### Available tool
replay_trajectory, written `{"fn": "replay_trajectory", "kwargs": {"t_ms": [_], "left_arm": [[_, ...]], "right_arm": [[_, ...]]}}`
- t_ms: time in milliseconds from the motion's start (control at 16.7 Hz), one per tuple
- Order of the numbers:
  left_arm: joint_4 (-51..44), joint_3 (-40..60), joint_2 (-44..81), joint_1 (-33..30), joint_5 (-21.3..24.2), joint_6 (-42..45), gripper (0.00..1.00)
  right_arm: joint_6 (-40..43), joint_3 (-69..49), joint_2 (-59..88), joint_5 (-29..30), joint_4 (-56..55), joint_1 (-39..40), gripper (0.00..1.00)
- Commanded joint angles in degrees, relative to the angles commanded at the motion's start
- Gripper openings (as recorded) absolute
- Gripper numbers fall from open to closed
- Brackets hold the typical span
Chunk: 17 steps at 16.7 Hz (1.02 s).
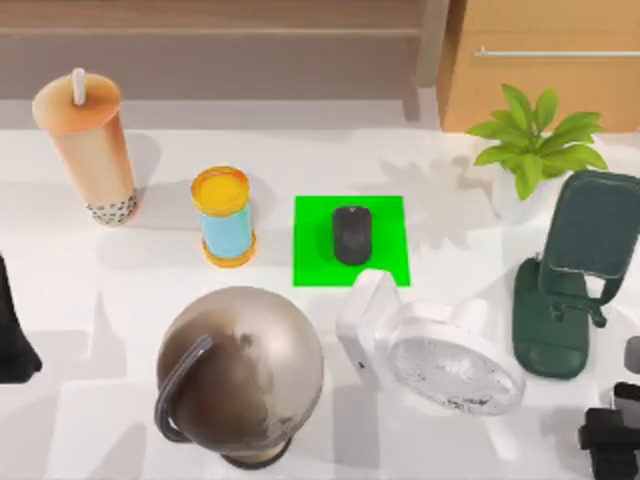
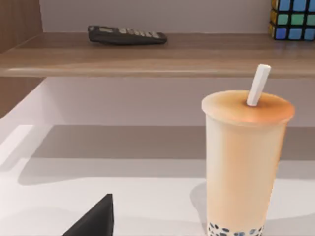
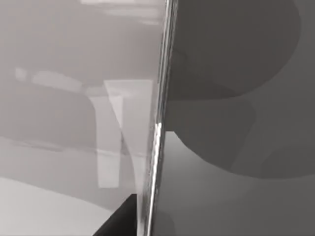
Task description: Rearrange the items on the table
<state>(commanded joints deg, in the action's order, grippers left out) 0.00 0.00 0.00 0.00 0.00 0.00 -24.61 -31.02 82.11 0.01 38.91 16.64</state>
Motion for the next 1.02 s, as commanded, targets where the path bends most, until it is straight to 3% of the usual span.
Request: {"fn": "replay_trajectory", "kwargs": {"t_ms": [120,540,600,1020], "left_arm": [[0.00,0.00,0.00,0.00,0.00,0.00,1.00],[0.00,0.00,0.00,0.00,0.00,0.00,1.00],[0.00,0.00,0.00,0.00,0.00,0.00,1.00],[0.00,0.00,0.00,0.00,0.00,0.00,1.00]], "right_arm": [[0.00,0.00,0.00,0.00,0.00,0.00,0.00],[0.00,0.00,0.00,0.00,0.00,0.00,0.00],[0.95,0.20,-2.15,-1.30,4.93,0.59,0.00],[-0.17,-0.55,-3.45,1.01,8.94,-1.36,0.00]]}}
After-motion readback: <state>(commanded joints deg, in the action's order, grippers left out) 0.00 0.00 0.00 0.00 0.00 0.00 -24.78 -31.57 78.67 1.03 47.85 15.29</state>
